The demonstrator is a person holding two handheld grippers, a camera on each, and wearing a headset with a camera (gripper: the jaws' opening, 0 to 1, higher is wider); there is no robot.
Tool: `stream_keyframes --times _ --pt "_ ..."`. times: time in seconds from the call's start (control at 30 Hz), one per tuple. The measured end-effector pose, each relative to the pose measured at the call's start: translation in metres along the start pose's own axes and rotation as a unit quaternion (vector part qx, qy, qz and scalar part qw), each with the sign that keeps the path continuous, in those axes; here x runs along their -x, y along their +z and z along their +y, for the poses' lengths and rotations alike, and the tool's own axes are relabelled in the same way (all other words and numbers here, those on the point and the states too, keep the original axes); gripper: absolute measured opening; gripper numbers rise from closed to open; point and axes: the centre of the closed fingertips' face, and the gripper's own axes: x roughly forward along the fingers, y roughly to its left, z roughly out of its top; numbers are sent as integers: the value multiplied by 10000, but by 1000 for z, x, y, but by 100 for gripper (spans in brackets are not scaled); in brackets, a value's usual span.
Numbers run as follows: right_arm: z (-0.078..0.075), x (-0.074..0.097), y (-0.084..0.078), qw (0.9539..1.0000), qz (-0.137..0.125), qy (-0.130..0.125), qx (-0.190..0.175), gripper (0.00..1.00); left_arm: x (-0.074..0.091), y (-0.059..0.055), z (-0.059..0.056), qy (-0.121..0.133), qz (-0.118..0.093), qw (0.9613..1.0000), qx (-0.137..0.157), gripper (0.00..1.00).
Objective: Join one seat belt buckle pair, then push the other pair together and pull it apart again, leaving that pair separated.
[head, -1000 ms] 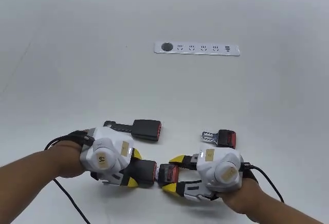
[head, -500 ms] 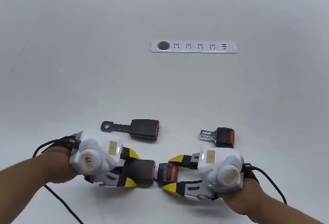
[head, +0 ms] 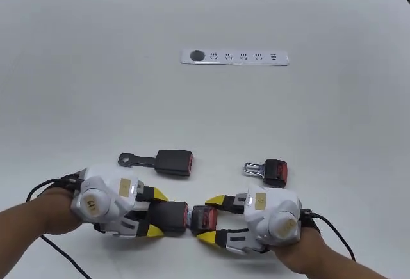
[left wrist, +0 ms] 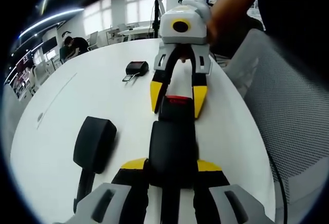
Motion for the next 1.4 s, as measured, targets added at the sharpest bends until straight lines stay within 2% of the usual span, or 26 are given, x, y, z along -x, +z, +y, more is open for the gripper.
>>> stream_keyframes --times 0.17,0.37,0.73,0.83,0.9,0.93,1.03,1.1,1.13,1.23,1.27,1.3,1.33,1.37,1.4 --pt "0 0 0 10000 -21 13 -14 34 0 -3 1 -7 -69 10000 -4 34" --pt "0 1 0 10000 -44 -6 -23 34 0 -1 1 -42 -89 9999 -23 34" --pt "1 0 0 10000 -27 -56 -48 36 -1 1 0 -7 72 10000 -46 35" --pt "1 0 1 9999 101 -23 47 37 -2 1 0 51 132 9999 26 35" --pt "1 -2 0 9992 242 -14 309 38 -4 3 -1 79 207 9997 51 36" --pt "3 -3 0 9995 259 -35 191 38 -5 5 -1 72 218 9997 35 37" --pt "6 -3 1 9996 275 -22 8 48 -4 5 0 132 511 9986 -1 46" --pt "7 -3 3 9996 211 -71 -159 59 -3 7 -1 136 501 9986 5 56" --pt "6 0 7 9997 125 -142 -156 63 0 12 -1 191 358 9991 123 61" --pt "3 5 14 9992 34 -251 -294 75 9 20 4 395 201 9987 269 64" --pt "1 8 17 9990 0 -342 -284 78 12 26 4 456 57 9985 312 67" --pt "-1 10 16 9987 67 -381 -321 81 14 30 4 471 -44 9983 349 72" --pt "-2 13 15 9980 156 -399 -466 82 17 32 4 493 -58 9981 374 77" --pt "-3 16 19 9982 96 -398 -445 83 19 33 5 554 -46 9977 378 79" --pt "-8 20 25 9981 -39 -519 -331 83 22 34 7 633 -47 9971 412 80"
